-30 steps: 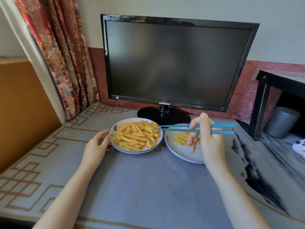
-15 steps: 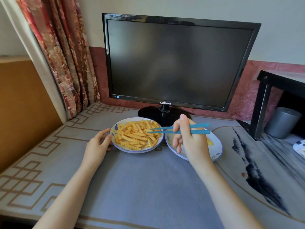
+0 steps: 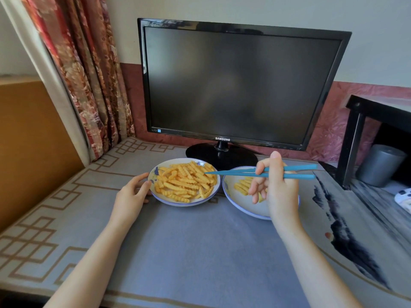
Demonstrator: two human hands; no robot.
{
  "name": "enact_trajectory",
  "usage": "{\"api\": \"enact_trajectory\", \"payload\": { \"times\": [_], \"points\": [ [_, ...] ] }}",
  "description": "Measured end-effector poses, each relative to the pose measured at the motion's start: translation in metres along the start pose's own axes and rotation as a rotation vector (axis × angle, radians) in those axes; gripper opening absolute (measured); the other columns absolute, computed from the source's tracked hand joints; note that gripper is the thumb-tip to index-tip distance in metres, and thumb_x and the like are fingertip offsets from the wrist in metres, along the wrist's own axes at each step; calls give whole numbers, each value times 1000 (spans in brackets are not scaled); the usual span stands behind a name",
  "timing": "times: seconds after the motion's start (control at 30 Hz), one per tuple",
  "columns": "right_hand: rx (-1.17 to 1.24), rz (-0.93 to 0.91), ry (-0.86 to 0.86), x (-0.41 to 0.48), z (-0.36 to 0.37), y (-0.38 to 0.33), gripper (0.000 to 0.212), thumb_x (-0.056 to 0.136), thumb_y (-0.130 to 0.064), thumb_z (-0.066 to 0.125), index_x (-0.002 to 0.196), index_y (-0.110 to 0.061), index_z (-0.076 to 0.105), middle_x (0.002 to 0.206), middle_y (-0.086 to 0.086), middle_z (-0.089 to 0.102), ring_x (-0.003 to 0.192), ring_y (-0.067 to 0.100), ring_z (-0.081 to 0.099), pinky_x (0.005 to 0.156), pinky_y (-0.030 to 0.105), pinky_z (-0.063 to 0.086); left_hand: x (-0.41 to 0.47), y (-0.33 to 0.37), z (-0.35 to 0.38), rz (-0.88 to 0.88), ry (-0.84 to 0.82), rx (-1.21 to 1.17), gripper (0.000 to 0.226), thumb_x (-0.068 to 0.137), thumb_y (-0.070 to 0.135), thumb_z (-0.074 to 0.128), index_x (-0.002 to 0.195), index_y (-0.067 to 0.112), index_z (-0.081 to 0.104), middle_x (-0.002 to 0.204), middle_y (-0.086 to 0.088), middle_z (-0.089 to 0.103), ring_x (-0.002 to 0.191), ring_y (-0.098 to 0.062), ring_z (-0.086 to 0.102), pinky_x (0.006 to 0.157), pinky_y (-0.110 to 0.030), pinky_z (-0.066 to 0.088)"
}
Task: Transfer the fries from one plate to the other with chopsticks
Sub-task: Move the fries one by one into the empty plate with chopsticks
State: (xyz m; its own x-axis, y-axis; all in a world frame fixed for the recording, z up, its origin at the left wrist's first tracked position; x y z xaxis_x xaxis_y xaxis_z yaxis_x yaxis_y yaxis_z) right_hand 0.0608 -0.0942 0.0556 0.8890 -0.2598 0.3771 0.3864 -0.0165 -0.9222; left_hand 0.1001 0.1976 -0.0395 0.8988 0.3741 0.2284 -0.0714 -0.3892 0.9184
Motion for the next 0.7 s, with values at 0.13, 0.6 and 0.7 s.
{"api": "enact_trajectory", "payload": {
  "times": [0.13,0.6,0.7],
  "points": [
    [-17,17,-41,-1,0,3,45,103,-28,34,67,-6,49,42,15,47,30,19,39,35,15,30,0,-1,0,-3,0,-1,29,97,18,49,125,17,58,84,14,65,70,-6,61,52,-2,44],
    [30,33,9,-2,2,6,44,102,-26,35,64,-8,48,39,12,47,30,21,39,36,16,31,2,-3,0,10,5,-1,30,97,17,49,125,14,59,90,2,68,76,-3,62,53,-5,47],
    [32,8,55,0,-10,-1,45,102,-28,35,64,-9,48,39,11,49,31,21,41,38,19,32,2,-2,0,11,5,-1,30,97,17,49,125,15,59,92,0,68,76,-4,62,53,-4,46]
  ]
}}
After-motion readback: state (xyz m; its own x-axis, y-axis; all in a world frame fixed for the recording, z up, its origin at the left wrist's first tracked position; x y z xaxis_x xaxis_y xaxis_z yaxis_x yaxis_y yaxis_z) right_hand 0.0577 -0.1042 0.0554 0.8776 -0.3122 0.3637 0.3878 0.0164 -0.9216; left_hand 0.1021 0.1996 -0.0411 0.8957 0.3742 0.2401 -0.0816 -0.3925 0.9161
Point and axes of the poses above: each hand's wrist, its own x-axis towards the middle knuckle, its own z-axis out of the palm, y = z × x, the point moved 3 cm from there along x, towards the middle knuckle
